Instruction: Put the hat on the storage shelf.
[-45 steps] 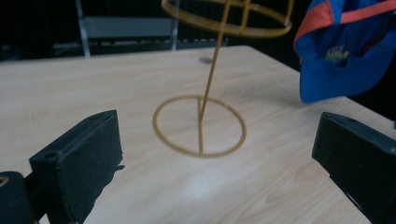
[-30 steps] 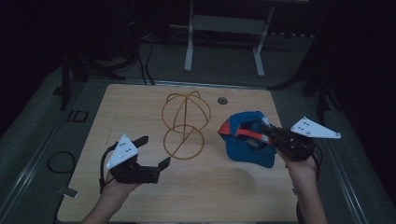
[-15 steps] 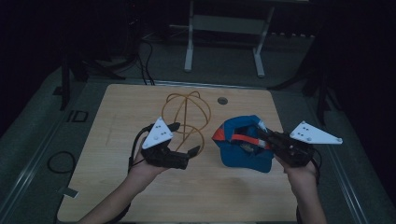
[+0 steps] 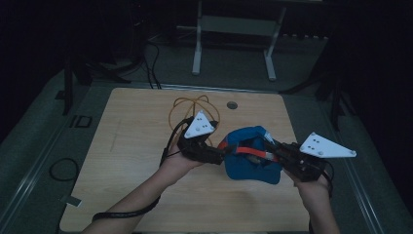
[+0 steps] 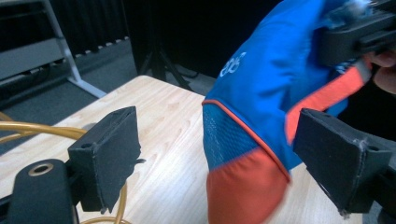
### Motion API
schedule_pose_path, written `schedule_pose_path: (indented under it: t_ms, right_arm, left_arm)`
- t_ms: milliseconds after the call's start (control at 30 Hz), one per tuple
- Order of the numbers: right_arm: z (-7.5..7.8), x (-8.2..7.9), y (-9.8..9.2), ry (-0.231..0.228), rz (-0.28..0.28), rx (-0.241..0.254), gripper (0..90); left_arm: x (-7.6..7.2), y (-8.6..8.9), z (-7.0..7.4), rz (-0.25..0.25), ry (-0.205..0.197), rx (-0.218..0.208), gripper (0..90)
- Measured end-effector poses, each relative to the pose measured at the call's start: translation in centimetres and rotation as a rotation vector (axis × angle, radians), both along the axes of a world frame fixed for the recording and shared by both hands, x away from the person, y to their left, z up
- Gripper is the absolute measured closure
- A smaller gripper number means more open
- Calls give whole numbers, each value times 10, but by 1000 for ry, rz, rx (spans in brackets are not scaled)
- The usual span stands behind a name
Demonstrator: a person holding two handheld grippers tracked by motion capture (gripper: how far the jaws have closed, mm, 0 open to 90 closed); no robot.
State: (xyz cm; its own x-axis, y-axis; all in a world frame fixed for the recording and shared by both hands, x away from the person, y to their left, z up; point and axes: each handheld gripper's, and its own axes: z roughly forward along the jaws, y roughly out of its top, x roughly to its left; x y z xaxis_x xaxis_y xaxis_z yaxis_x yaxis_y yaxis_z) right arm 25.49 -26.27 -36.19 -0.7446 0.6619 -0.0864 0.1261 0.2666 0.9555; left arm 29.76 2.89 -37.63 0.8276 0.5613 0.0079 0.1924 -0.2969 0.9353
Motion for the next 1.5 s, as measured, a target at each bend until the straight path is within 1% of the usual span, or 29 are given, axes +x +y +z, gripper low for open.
schedule_pose_path:
  t_ms: [67,100,200,333,400,433,467,500,567,600,633,667,700,733,800,833,867,933,1000,1033,1133,1200,1233,1267,1300,1333,1367,1433,1500]
  right_arm:
    - [1,-3,1,-3,13,0,848]
    - [1,-4,1,-7,13,-2,848]
    - [2,-7,3,-9,24,0,848]
    - [2,-10,4,-19,36,3,847]
    - [2,-12,4,-19,40,5,847]
    - [2,-12,5,-20,43,6,847]
    - [2,-14,5,-22,44,1,847]
    - [2,-14,6,-23,45,2,847]
    - [2,-16,6,-24,51,3,847]
    - [2,-17,7,-25,52,1,847]
    - [1,-17,7,-25,50,0,847]
    - [1,-18,6,-21,55,6,847]
    - [1,-18,6,-21,55,6,847]
    - [0,-18,6,-22,53,6,847]
    - [-1,-19,5,-21,45,2,847]
    - [-2,-19,4,-17,43,3,847]
    - [-4,-20,4,-13,42,1,846]
    - [-7,-22,3,-4,40,2,846]
    - [-10,-23,2,-3,37,-2,844]
    - [-11,-24,1,2,34,-1,843]
    - [-16,-25,-3,21,29,6,839]
    - [-17,-27,-4,21,25,7,834]
    - [-17,-28,-5,22,24,10,831]
    - [-17,-31,-6,23,31,13,826]
    - [-17,-34,-7,21,25,10,823]
    - [-18,-36,-7,21,23,10,822]
    - [-18,-38,-8,29,27,15,821]
    - [-20,-44,-8,31,30,12,814]
    - [-21,-49,-6,42,52,2,778]
  left_arm:
    - [2,-3,-1,-4,11,-7,163]
    - [3,-5,-1,-16,19,-13,188]
    - [2,-11,-1,-22,21,8,194]
    - [-4,-18,-2,-40,15,34,254]
    - [-5,-20,-2,-60,23,33,325]
    - [-6,-22,-2,-83,27,35,350]
    - [-6,-23,-3,-91,25,37,416]
    - [-7,-24,-3,-99,21,38,440]
    - [-8,-27,-4,-112,17,47,525]
    - [-8,-28,-4,-113,21,45,557]
    - [-7,-29,-5,-129,28,42,619]
    - [-8,-30,-5,-129,24,45,665]
    - [-8,-31,-5,-126,24,46,665]
    - [-8,-33,-6,-132,29,45,710]
    - [-9,-35,-7,-130,25,51,819]
    - [-10,-38,-8,-131,23,59,858]
    - [-10,-39,-8,-128,17,67,865]
    - [-10,-42,-10,-135,29,71,869]
    - [-10,-43,-12,-132,26,78,873]
    - [-10,-44,-12,-139,31,78,874]
    - [-11,-45,-12,-140,22,74,877]
    - [-12,-46,-10,-134,5,74,878]
    - [-12,-46,-9,-143,3,65,878]
    - [-14,-47,-7,-137,-14,66,877]
    - [-14,-47,-6,-137,-22,68,878]
    - [-15,-47,-5,-143,-21,59,877]
    - [-16,-47,-4,-139,-36,56,877]
    - [-17,-48,-4,-152,-45,57,878]
    - [-20,-49,-4,-156,-82,66,878]
